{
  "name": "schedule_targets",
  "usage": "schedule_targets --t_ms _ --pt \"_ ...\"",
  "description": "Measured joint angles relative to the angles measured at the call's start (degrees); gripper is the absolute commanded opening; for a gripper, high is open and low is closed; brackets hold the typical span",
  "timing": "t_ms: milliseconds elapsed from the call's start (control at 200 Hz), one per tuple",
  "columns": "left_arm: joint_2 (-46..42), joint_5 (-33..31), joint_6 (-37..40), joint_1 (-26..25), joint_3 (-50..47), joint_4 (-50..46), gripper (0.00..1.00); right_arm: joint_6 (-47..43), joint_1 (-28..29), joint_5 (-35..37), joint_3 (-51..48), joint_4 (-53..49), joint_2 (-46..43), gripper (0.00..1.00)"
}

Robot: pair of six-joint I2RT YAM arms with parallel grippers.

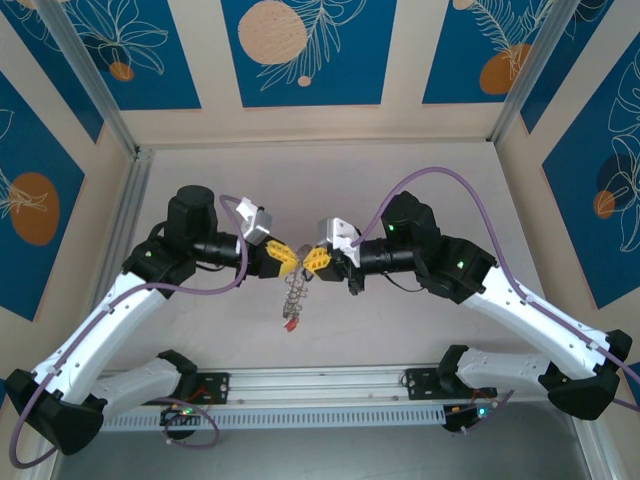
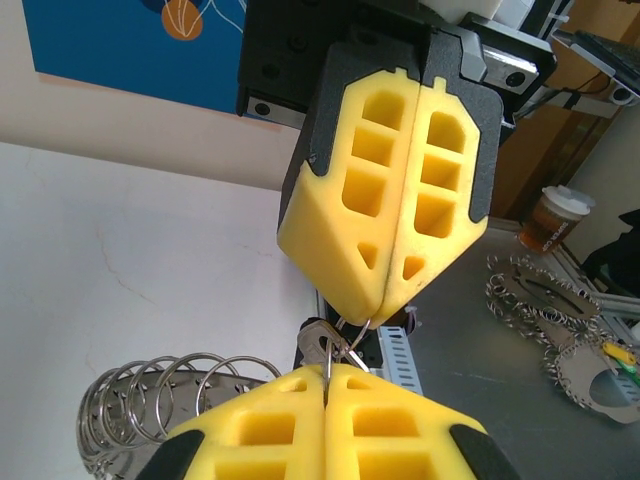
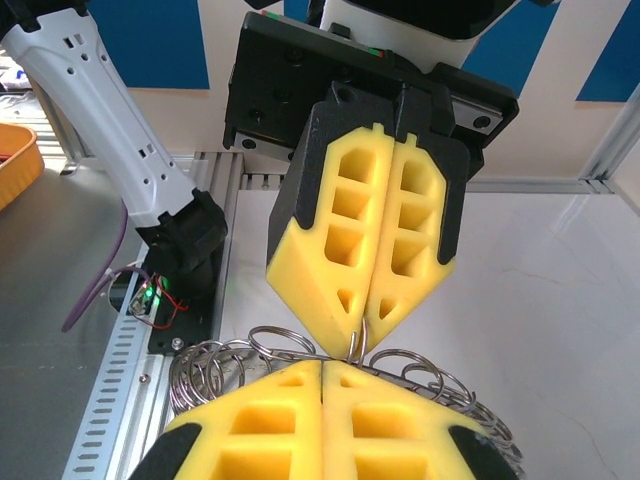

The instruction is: Put the keys on the keyring

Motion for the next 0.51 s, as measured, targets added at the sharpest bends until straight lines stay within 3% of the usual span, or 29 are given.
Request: schedule_targets --t_ms 355,505 --pt "0.0 0.3 -2.3 0.0 0.0 1.5 0.0 -0.9 1.4 2.5 -1.1 0.1 -0.2 0.0" --pt "0.0 0.4 -3.4 0.0 0.0 2.9 0.0 -0.6 1.4 3.4 -2.5 1.7 -0.8 0.17"
